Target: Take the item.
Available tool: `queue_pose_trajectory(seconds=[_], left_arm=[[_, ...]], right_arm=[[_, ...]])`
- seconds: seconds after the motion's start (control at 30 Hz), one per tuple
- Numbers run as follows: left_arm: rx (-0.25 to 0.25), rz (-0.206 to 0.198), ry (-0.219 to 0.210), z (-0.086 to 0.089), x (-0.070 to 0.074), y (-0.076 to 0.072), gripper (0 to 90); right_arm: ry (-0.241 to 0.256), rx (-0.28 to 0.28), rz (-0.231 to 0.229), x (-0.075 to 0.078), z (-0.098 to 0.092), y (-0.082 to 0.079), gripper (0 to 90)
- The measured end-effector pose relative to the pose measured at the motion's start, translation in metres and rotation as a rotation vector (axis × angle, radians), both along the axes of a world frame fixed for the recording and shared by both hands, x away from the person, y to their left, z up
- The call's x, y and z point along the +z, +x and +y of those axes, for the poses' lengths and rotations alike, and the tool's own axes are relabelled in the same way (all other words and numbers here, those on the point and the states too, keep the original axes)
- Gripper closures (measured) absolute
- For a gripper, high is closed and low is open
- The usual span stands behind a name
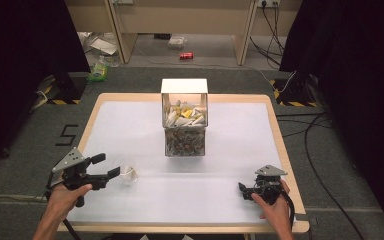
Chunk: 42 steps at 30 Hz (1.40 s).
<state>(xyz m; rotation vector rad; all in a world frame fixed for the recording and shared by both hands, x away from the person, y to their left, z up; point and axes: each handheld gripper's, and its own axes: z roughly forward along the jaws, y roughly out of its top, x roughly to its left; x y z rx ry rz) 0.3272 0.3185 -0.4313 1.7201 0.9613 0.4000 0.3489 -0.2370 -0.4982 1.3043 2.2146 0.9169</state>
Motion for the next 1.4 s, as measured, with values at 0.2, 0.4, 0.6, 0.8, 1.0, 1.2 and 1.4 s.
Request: queue_pose_trajectory(seconds=[0.2, 0.4, 0.6, 0.8, 1.0, 1.2, 1.4], left_arm=[[-0.003, 0.001, 0.006, 0.003, -0.006, -0.007, 14.8], [0.002, -0.001, 0.013, 0.008, -0.013, -0.015, 14.8], [0.009, 0.005, 0.023, 0.013, -0.023, -0.021, 14.9], [0.009, 0.007, 0.039, 0.015, -0.031, -0.026, 14.9], [0.006, 0.002, 0.058, 0.015, -0.039, -0.030, 14.9], [0.016, 0.015, 0.095, 0.015, -0.048, -0.032, 15.0], [0.025, 0.021, 0.147, 0.016, -0.056, -0.034, 15.0]], right_arm=[[0.001, 0.000, 0.000, 0.000, 0.000, 0.000, 7.2], [0.000, 0.000, -0.001, 0.000, 0.000, 0.000, 7.2], [0.000, 0.000, 0.000, 0.000, 0.000, 0.000, 7.2], [0.000, 0.000, 0.000, 0.000, 0.000, 0.000, 7.2], [0.000, 0.000, -0.001, 0.000, 0.000, 0.000, 7.2], [-0.001, 0.000, -0.001, 0.000, 0.000, 0.000, 7.3], [-0.001, 0.000, -0.001, 0.000, 0.000, 0.000, 7.2]])
